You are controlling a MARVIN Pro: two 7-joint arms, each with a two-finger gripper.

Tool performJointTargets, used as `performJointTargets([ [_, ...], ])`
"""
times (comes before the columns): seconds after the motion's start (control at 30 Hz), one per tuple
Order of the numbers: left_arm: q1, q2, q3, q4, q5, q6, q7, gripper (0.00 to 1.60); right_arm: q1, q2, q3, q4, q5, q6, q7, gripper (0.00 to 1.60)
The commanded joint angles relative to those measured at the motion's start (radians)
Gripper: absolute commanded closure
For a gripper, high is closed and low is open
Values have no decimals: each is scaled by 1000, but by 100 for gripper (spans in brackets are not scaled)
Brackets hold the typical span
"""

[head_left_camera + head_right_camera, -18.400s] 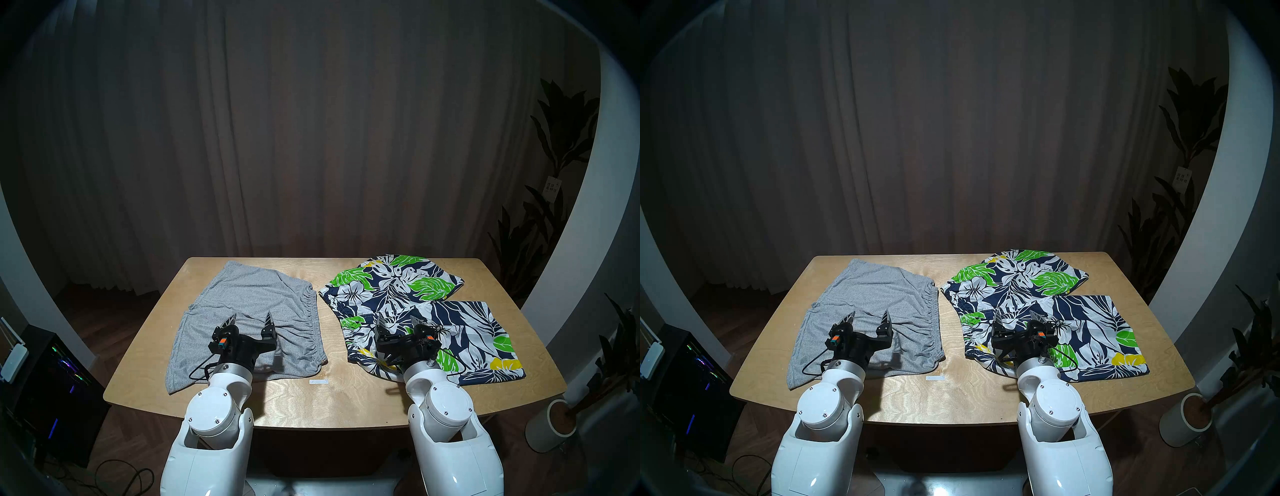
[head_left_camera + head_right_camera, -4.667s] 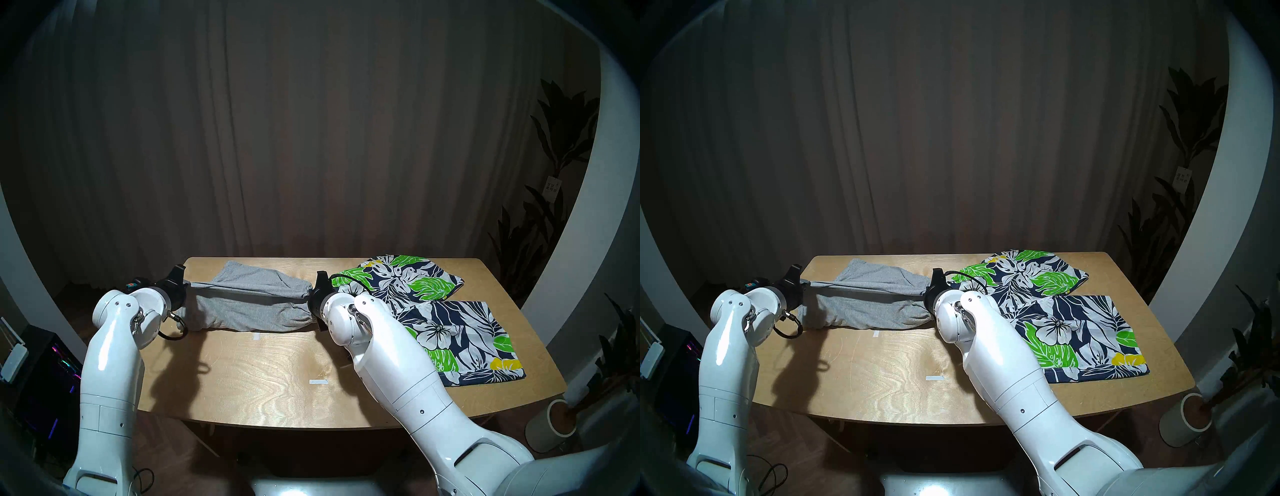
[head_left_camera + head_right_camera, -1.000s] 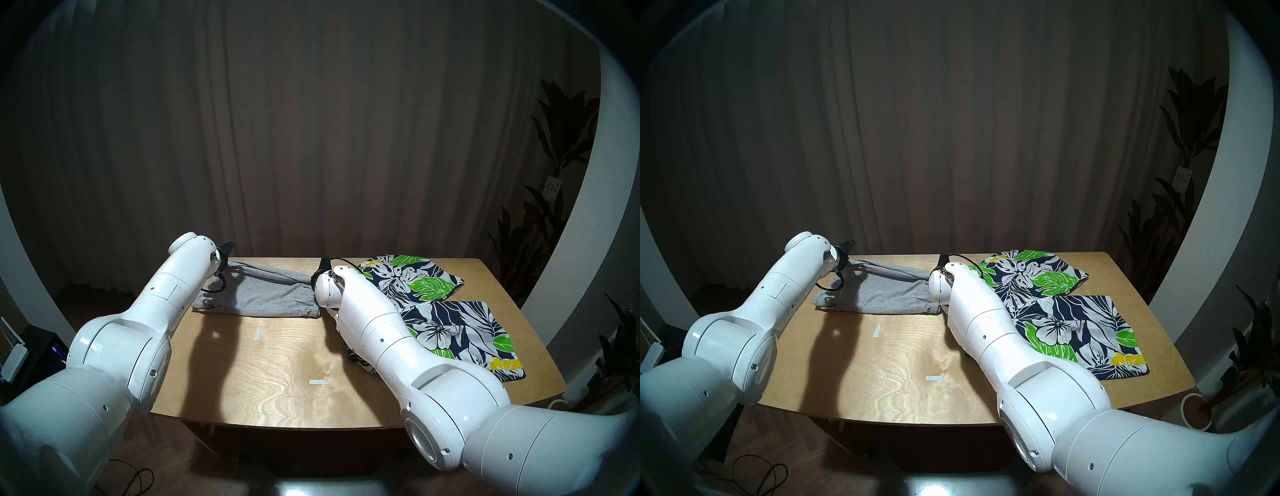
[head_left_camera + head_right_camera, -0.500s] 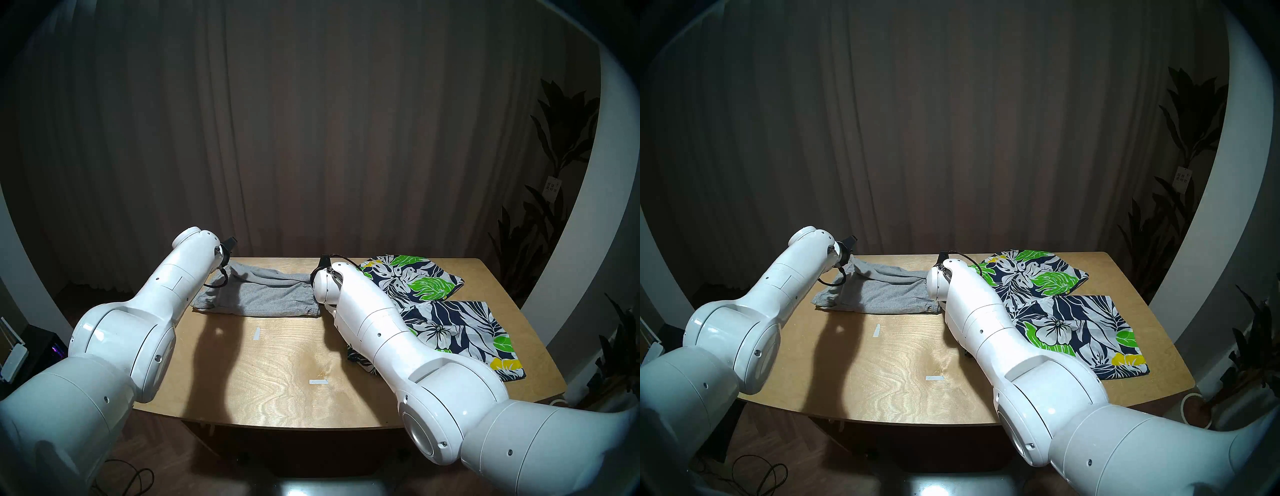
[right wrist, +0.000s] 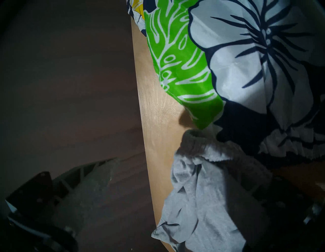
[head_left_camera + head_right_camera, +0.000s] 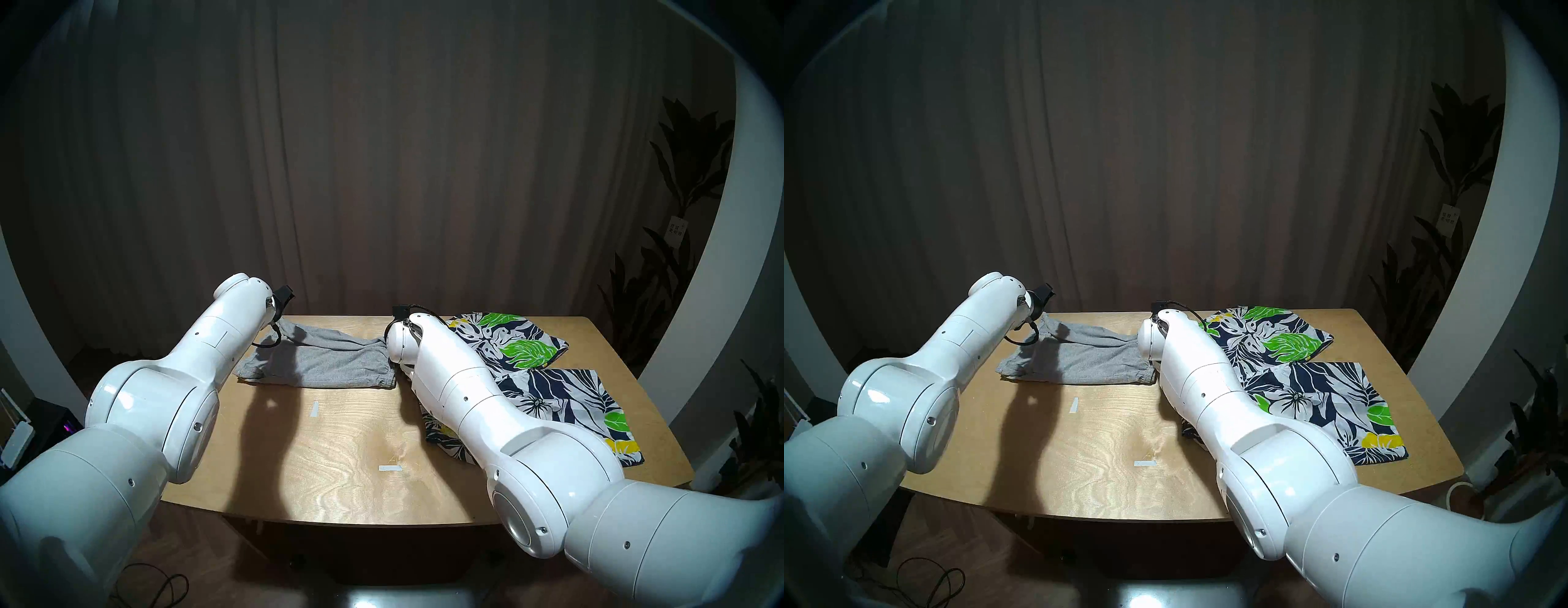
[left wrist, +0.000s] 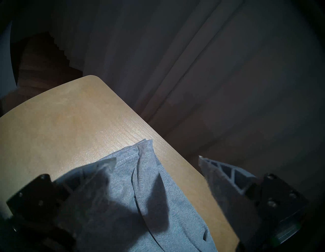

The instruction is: Fold pants twice and stack them

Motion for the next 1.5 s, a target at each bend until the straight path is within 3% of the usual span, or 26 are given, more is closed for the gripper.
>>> performJointTargets([
  [0.0,-47,17,-6,13,4,-19,-28,0,61,-6,14,15,3,-6,13,0],
  [0.33,-36,53,-48,45,-19,-56,-128,0,118,-20,33,65,13,-7,35,0],
  [0.83,99,158,-163,-22,-114,-110,-373,0,201,-34,40,6,15,29,123,0],
  [1.0,162,168,-192,-53,-143,-110,-432,0,192,-31,36,-27,11,40,138,0],
  [1.23,249,177,-218,-124,-172,-107,-516,0,122,-27,13,-30,-4,46,123,0],
  [1.47,378,202,-247,-239,-204,-111,-595,0,62,-39,12,-3,-1,-4,75,0],
])
